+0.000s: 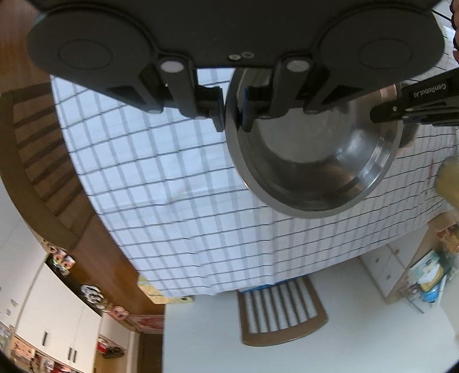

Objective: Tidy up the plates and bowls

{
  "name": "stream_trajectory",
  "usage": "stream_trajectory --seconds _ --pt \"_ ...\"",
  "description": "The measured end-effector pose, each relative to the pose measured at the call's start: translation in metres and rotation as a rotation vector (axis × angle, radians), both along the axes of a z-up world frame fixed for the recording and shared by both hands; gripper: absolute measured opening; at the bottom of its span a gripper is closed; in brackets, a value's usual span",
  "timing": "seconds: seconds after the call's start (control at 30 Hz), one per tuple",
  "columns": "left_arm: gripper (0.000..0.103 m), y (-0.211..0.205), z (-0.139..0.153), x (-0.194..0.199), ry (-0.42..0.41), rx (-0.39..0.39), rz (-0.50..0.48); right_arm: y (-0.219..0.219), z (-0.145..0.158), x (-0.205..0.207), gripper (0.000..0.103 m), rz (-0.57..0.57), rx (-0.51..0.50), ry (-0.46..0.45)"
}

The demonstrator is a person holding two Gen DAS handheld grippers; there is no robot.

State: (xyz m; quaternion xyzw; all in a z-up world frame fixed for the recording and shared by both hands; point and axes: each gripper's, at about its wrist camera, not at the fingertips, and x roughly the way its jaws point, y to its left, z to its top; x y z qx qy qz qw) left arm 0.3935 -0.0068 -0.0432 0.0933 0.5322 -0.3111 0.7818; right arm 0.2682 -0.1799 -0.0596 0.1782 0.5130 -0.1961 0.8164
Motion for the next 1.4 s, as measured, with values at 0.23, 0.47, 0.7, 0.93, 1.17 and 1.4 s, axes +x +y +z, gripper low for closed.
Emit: stream_trajectory --seconds 0.23,0.47,0.7,0.93,1.17,1.4 --pt "0.015 -0.076 -0.038 -0.032 0.037 0.038 -0.045 -0.066 -0.028 -0.036 0.013 -0.053 0.03 0.055" --pt "0.015 -0.133 -0.087 -0.049 0.095 0.089 -0.056 -0.123 -0.073 -0.062 0.013 -0.066 0.072 0.134" --pt "0.015 -0.151 -0.11 -0.063 0.129 0.129 -0.047 -0.146 -0.101 -0.078 0.013 -0.032 0.12 0.18" --pt "0.015 -0.151 -0.11 -0.069 0.106 0.133 -0.04 -0.151 -0.107 -0.083 0.014 -0.002 0.156 0.165" --pt "0.016 -0.146 -0.111 -0.067 0.135 0.122 -0.014 -0.156 -0.105 -0.086 0.024 0.016 0.154 0.16" --pt "0.024 -0.142 -0.106 -0.073 0.12 0.138 -0.016 -0.155 -0.082 -0.091 0.036 0.063 0.148 0.105"
